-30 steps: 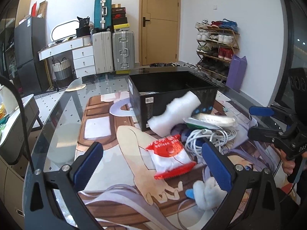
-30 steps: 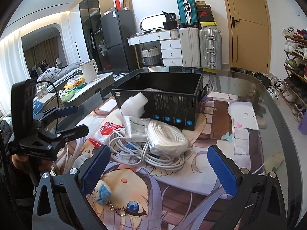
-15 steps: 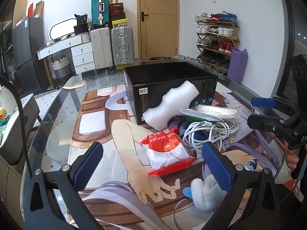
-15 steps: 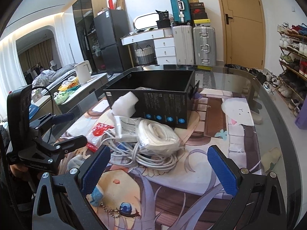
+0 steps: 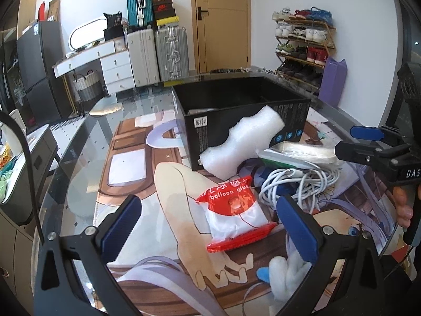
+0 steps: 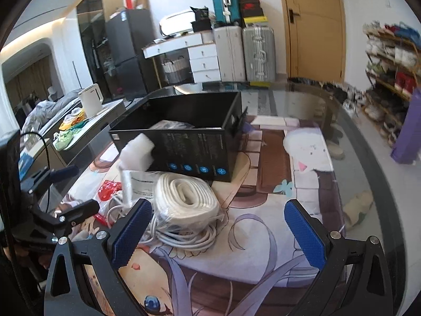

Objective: Organize soft objects
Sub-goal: 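Grasp the coiled white cable with the right tool while the left tool approaches the red glue bag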

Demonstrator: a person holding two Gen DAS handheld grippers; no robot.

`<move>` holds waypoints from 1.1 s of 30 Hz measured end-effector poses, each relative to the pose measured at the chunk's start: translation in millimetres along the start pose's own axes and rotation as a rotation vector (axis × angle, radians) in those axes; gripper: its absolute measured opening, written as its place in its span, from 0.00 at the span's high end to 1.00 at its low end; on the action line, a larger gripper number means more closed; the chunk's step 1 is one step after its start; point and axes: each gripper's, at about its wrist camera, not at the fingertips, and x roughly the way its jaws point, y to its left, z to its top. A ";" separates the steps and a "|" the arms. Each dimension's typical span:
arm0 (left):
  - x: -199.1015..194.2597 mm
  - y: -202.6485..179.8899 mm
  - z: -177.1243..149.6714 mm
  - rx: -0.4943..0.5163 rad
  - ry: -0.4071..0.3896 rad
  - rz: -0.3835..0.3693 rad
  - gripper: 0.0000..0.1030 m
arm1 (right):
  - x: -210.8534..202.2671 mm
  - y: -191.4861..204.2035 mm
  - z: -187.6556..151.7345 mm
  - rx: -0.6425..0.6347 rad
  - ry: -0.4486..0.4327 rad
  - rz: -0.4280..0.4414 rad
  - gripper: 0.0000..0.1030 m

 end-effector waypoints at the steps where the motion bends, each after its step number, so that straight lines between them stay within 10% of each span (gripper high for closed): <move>1: 2.8 1.3 0.7 -0.007 0.013 -0.008 0.00 | 2.9 -1.5 1.1 0.010 0.011 0.003 0.01; 33: 21.1 14.5 3.9 0.000 0.085 -0.042 0.00 | 41.6 2.8 10.8 0.041 0.124 0.084 0.12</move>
